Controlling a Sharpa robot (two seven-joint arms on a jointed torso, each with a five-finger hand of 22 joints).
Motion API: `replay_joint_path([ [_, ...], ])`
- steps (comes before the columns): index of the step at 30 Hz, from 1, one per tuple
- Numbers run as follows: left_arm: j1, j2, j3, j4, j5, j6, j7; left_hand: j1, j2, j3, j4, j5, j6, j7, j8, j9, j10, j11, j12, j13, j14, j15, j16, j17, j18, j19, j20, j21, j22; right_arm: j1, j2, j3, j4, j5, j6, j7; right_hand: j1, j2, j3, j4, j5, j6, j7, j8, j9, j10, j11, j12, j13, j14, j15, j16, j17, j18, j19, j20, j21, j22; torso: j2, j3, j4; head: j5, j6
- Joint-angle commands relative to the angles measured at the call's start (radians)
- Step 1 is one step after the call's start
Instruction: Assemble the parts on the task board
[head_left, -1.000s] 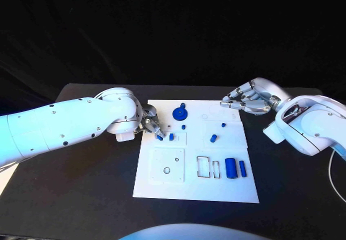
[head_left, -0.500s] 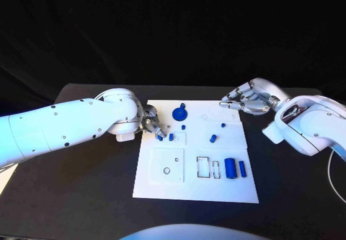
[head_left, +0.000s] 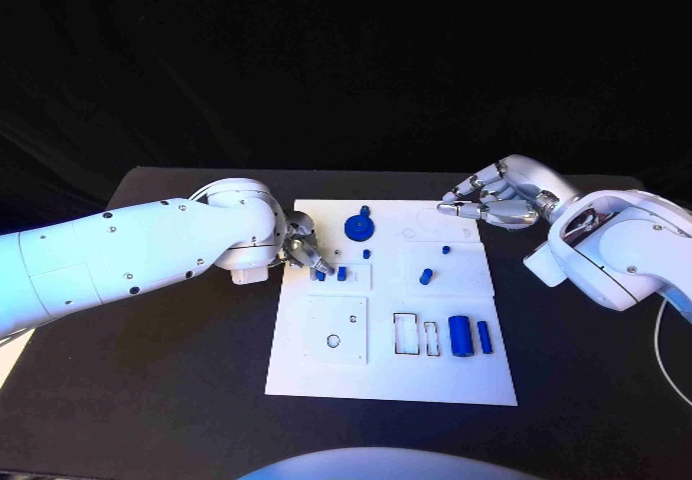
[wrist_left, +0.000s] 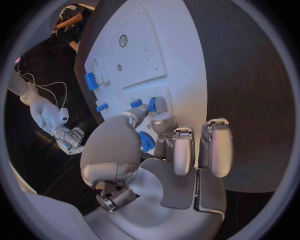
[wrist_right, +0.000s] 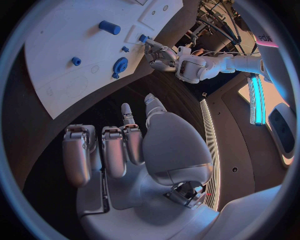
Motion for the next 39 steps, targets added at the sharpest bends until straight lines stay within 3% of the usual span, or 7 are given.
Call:
replay_joint_path([
  [1, -0.001, 0.0, -0.001, -0.001, -0.01, 0.019, -0.115, -0.022, 0.0, -0.035, 0.016, 0.002, 0.01, 0.002, 0.002, -0.002, 0.009, -0.002, 0.006, 0.003, 0.107, -0.007, 0.003, 0.264, -0.005, 0.075, -0.008, 0.005, 0.212, -0.001, 0.001, 0.0, 0.001, -0.001, 0.009, 0.012, 0.007, 0.004, -0.009, 0.001, 0.003, -0.004, 0.0, -0.001, 0.001, 0.043, -0.001, -0.002, 0.193, 0.086, -0.002, -0.007, 0.183, -0.004, 0.027, -0.003, -0.005, 0.115, 0.0, 0.0003, 0.0003, 0.0, 0.0],
  [20, 0.0, -0.035, 0.007, 0.016, 0.054, -0.211, -0.02, -0.049, 0.03, -0.327, 0.128, 0.002, 0.004, 0.004, -0.002, -0.014, 0.0, -0.001, -0.009, -0.007, 0.107, -0.009, 0.003, 0.264, 0.0, 0.069, -0.011, -0.012, 0.202, -0.001, 0.003, 0.0, -0.003, 0.001, 0.009, 0.014, 0.003, 0.006, -0.019, 0.008, -0.003, -0.005, 0.0, -0.001, 0.002, 0.042, -0.001, -0.003, 0.192, 0.086, -0.002, -0.007, 0.183, -0.004, 0.027, -0.003, -0.005, 0.115, -0.001, -0.0008, 0.0021, -0.008, 0.007],
  [25, 0.001, -0.046, 0.007, 0.017, 0.16, -0.294, 0.101, -0.003, 0.055, -0.395, 0.131, 0.007, -0.075, 0.035, -0.039, -0.031, -0.154, 0.028, -0.237, -0.24, 0.102, 0.009, -0.007, 0.25, 0.04, -0.005, 0.002, -0.184, 0.084, -0.001, 0.002, 0.0, -0.004, 0.001, 0.01, 0.015, 0.004, 0.006, -0.019, 0.008, -0.003, -0.005, 0.0, -0.001, 0.002, 0.042, -0.001, -0.003, 0.192, 0.086, -0.002, -0.007, 0.183, -0.004, 0.027, -0.003, -0.005, 0.115, 0.0, -0.0009, 0.0002, -0.007, 0.007],
  [28, 0.0, -0.05, 0.007, 0.017, 0.223, -0.333, 0.228, 0.065, 0.068, -0.415, 0.124, 0.013, -0.146, 0.073, -0.068, -0.048, -0.248, 0.058, -0.307, -0.295, 0.055, 0.037, -0.098, 0.133, 0.079, -0.096, 0.024, -0.382, -0.049, -0.001, 0.002, 0.0, -0.004, 0.001, 0.01, 0.015, 0.004, 0.007, -0.019, 0.008, -0.002, -0.005, 0.0, -0.001, 0.002, 0.043, -0.001, -0.003, 0.192, 0.086, -0.002, -0.007, 0.183, -0.004, 0.027, -0.003, -0.005, 0.115, 0.0, -0.0004, -0.0005, -0.007, 0.01],
  [31, 0.0, -0.045, 0.004, 0.013, 0.217, -0.377, 0.387, 0.229, 0.074, -0.403, 0.079, 0.019, -0.227, 0.12, -0.11, -0.082, -0.39, 0.108, -0.388, -0.347, -0.135, 0.079, -0.385, -0.178, 0.145, -0.319, 0.061, -0.814, -0.331, -0.001, 0.002, 0.0, -0.005, 0.001, 0.01, 0.015, 0.005, 0.007, -0.02, 0.008, -0.001, -0.005, 0.0, -0.001, 0.002, 0.043, -0.001, -0.002, 0.193, 0.086, -0.002, -0.007, 0.183, -0.004, 0.027, -0.003, -0.005, 0.115, 0.0, -0.0009, 0.0, -0.011, 0.012],
  [35, -0.005, -0.029, -0.001, 0.006, 0.099, -0.429, 0.543, 0.405, 0.081, -0.366, 0.024, 0.015, -0.265, 0.151, -0.167, -0.14, -0.489, 0.143, -0.512, -0.456, -0.327, 0.111, -0.685, -0.466, 0.153, -0.368, 0.095, -0.935, -0.417, -0.001, 0.002, 0.0, -0.006, 0.001, 0.01, 0.015, 0.007, 0.009, -0.021, 0.008, 0.001, -0.006, 0.0, -0.001, 0.002, 0.043, -0.001, -0.002, 0.193, 0.086, -0.002, -0.007, 0.183, -0.004, 0.027, -0.003, -0.005, 0.115, 0.0, -0.001, -0.0005, -0.016, 0.015],
  [39, -0.017, -0.004, -0.007, -0.003, -0.052, -0.489, 0.635, 0.506, 0.058, -0.323, -0.007, 0.007, -0.273, 0.119, -0.244, -0.207, -0.49, 0.146, -0.623, -0.578, -0.311, 0.11, -0.742, -0.528, 0.16, -0.335, 0.1, -0.988, -0.47, -0.002, 0.002, 0.0, -0.007, 0.001, 0.01, 0.015, 0.013, 0.011, -0.022, 0.008, 0.006, -0.006, 0.0, -0.001, 0.002, 0.043, -0.001, -0.002, 0.193, 0.086, -0.002, -0.007, 0.183, -0.004, 0.028, -0.003, -0.005, 0.115, 0.0, -0.0004, -0.0002, -0.023, 0.019],
])
